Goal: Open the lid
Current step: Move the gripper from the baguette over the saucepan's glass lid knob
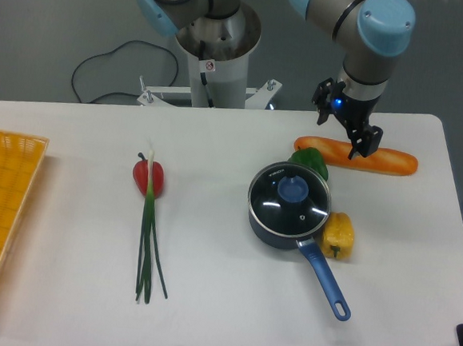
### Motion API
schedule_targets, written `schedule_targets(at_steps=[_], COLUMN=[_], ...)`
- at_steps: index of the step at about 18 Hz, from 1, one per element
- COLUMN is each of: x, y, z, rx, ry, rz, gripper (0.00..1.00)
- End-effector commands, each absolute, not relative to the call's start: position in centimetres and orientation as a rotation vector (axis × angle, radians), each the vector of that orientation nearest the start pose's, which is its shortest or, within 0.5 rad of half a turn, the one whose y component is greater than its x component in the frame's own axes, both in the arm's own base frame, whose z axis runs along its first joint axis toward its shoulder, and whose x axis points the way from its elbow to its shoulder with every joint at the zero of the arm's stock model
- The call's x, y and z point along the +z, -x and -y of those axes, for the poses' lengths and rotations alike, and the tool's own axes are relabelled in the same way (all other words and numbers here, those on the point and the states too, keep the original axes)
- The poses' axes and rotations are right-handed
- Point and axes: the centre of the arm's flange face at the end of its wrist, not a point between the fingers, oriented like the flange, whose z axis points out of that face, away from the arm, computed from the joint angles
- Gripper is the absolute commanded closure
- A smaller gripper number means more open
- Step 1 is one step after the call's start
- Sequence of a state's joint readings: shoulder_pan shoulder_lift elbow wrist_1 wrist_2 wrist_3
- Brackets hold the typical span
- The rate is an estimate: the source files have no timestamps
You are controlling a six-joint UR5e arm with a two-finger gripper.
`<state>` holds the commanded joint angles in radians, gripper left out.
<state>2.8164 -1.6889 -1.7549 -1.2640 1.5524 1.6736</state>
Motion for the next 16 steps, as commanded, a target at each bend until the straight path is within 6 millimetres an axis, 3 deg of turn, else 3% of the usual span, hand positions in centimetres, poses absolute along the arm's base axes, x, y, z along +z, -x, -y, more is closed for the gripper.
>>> schedule_targets(at_steps=[7, 11, 16], x=[36.7, 36.2, 35.7], y=[45.3, 44.1, 44.0], z=[-31.3, -32.8, -32.8], rx=[0.002, 0.004, -0.008], ry=[3.049, 3.09, 3.1], rz=[-0.697, -0.789, -0.787], gripper=[0.0, 0.0, 0.0])
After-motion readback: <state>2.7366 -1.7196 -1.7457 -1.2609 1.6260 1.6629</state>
